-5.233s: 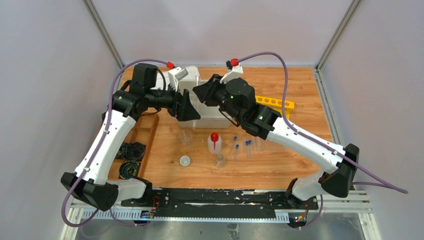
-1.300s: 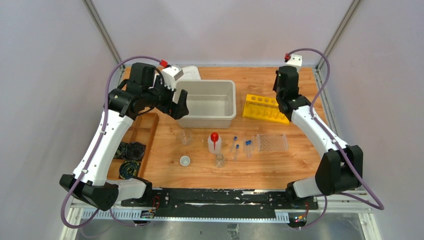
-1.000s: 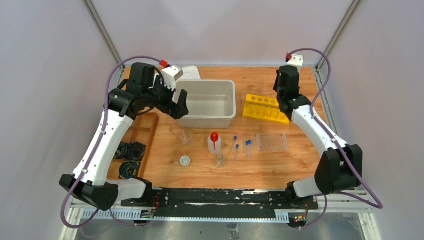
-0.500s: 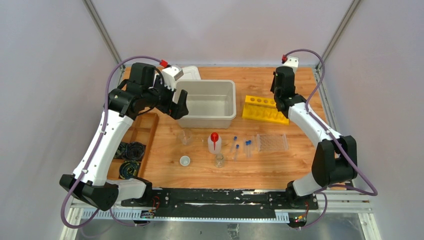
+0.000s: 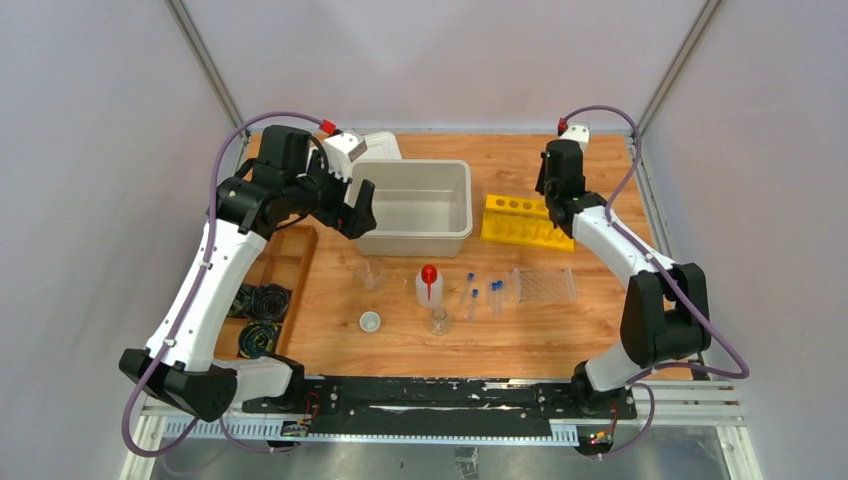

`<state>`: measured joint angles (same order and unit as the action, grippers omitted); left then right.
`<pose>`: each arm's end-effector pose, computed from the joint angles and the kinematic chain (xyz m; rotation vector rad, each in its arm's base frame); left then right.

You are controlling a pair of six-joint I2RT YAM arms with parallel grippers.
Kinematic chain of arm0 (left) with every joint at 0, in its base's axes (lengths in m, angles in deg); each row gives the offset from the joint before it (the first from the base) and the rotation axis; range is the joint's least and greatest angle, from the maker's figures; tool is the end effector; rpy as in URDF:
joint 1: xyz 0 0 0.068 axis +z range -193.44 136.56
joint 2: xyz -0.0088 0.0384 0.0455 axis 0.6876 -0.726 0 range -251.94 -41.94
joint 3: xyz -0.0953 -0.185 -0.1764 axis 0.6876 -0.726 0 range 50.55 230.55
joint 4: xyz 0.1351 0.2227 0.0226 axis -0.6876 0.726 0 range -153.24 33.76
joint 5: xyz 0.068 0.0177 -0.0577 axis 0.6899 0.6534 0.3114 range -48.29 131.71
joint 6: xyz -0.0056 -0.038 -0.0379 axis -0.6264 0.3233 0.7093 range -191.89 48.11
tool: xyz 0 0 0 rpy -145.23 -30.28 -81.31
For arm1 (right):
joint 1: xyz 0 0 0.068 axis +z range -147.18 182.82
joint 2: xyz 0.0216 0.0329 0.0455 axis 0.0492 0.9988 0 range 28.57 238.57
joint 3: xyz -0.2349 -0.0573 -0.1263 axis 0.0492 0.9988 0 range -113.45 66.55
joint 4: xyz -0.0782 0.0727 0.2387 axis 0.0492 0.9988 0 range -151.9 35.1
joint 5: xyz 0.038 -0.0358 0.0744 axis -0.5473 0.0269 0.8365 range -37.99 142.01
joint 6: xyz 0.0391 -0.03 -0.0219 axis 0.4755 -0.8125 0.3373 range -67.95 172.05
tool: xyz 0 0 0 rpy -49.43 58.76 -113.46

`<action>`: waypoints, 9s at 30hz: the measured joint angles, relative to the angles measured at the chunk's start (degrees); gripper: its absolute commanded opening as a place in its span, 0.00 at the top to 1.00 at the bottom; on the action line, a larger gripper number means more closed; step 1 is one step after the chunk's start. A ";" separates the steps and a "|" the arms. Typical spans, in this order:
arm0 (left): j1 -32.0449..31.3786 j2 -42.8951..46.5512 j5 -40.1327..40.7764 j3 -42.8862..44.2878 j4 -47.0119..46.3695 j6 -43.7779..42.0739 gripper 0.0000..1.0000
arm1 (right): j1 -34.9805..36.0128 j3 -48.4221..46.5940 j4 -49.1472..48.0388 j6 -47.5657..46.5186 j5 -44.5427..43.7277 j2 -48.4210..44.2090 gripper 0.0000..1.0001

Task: Organize the chemistry lab equipment

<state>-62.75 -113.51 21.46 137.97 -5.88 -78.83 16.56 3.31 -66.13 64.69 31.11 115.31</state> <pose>0.2190 -0.0898 0.4174 0.6983 2.1856 -0.5171 0.3476 0.0719 0.2990 0.2268 1.8705 -0.0328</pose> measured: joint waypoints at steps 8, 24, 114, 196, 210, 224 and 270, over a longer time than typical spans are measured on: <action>0.00 0.00 0.61 0.00 0.00 -0.24 0.00 | 0.02 0.31 0.63 0.33 0.28 0.90 0.70; 0.00 0.13 1.66 0.00 0.00 -1.27 0.00 | 1.75 4.44 -0.55 0.55 -1.07 0.09 0.37; 0.00 5.31 -1.31 -1.14 0.22 -1.42 0.00 | 25.29 5.88 31.98 25.94 8.68 2.80 1.00; 0.70 10.58 -23.82 -8.46 -2.91 -7.87 0.97 | 44.74 -37.35 28.81 23.63 25.81 2.64 0.74; 0.70 10.51 -18.73 -8.63 -2.89 -6.62 0.00 | 41.59 -37.35 33.70 20.52 23.61 2.23 1.00; 0.70 5.88 -4.52 -7.23 -2.25 -3.41 0.00 | 22.67 -19.15 38.36 6.19 -1.03 -9.97 1.00; 0.70 2.82 0.26 -4.11 3.26 -4.00 0.00 | 14.23 4.48 6.51 2.84 -4.81 -2.75 1.00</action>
<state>-62.06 -110.69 21.73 133.86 -2.62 -82.83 30.78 7.79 -59.62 67.53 26.30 112.56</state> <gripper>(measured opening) 0.997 0.184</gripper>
